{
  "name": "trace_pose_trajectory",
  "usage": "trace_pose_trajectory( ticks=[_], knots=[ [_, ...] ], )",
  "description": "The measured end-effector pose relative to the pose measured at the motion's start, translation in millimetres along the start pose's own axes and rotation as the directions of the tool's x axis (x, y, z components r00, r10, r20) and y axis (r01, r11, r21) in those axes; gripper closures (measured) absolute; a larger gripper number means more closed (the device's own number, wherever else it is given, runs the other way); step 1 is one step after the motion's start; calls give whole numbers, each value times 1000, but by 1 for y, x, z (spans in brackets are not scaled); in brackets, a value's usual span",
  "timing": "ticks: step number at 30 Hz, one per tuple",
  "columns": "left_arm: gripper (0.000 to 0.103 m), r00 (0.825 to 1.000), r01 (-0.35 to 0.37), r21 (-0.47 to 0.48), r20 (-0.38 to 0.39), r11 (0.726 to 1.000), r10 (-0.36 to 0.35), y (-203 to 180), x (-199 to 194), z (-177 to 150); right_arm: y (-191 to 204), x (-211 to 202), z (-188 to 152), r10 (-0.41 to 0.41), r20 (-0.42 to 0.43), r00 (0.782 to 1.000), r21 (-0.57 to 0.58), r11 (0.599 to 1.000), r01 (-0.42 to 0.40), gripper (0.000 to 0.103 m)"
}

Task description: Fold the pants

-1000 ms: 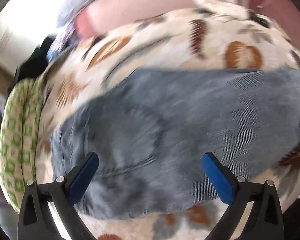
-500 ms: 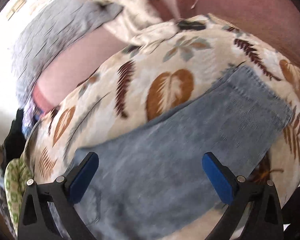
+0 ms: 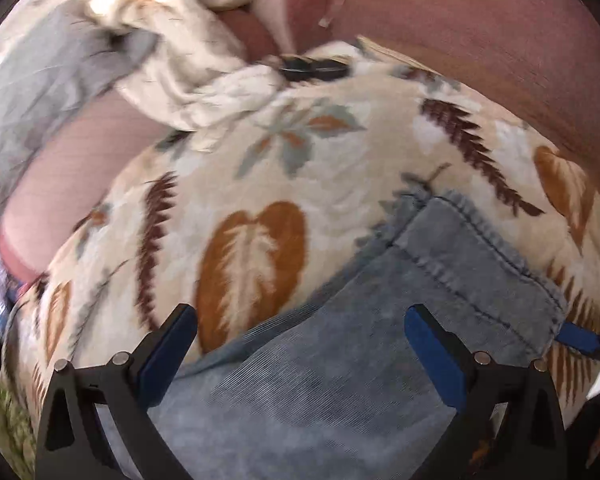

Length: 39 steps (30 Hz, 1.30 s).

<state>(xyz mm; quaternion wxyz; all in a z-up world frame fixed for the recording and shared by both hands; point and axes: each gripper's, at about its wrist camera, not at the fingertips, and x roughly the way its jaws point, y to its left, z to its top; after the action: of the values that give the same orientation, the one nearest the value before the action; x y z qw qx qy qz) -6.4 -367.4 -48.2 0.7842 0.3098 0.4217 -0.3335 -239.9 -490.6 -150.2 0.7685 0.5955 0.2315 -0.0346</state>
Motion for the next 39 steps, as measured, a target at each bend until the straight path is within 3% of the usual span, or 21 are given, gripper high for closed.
trace_pose_trajectory(
  ticks=[7, 13, 15, 19, 20, 29, 31, 34, 37, 39],
  knots=[
    [0, 993, 115, 82, 12, 990, -116, -12, 14, 22, 2, 11, 3, -74, 31, 997, -36, 997, 75, 0],
    [0, 973, 224, 188, 14, 956, -231, -24, 30, 42, 3, 17, 8, -94, 41, 995, -91, 991, 98, 12],
    [0, 960, 270, 212, 12, 939, -278, -28, 36, 48, 2, 19, 9, -104, 42, 994, -99, 989, 108, 20],
    [0, 943, 326, 245, -11, 913, -333, -36, 51, 56, -7, 23, 14, -138, 28, 990, -103, 985, 140, 64],
    [0, 938, 340, 251, -18, 906, -347, -38, 55, 58, -12, 23, 16, -141, 22, 990, -87, 986, 143, 68],
    [3, 917, 395, 250, -57, 884, -394, -43, 81, 64, -11, 23, 15, -138, 13, 990, -122, 983, 139, 65],
    [16, 905, 424, 250, -70, 870, -421, -45, 83, 64, -8, 23, 13, -140, 18, 990, -135, 981, 141, 59],
    [23, 897, 438, 267, -63, 858, -438, -50, 82, 65, 0, 25, 9, -131, 17, 991, -180, 975, 132, 47],
    [48, 862, 505, 241, -85, 829, -500, -51, 83, 70, 7, 28, 4, -157, 21, 987, -233, 960, 157, 46],
    [49, 856, 516, 227, -97, 826, -508, -52, 86, 71, 8, 29, 3, -160, 23, 987, -251, 955, 161, 48]
  ],
)
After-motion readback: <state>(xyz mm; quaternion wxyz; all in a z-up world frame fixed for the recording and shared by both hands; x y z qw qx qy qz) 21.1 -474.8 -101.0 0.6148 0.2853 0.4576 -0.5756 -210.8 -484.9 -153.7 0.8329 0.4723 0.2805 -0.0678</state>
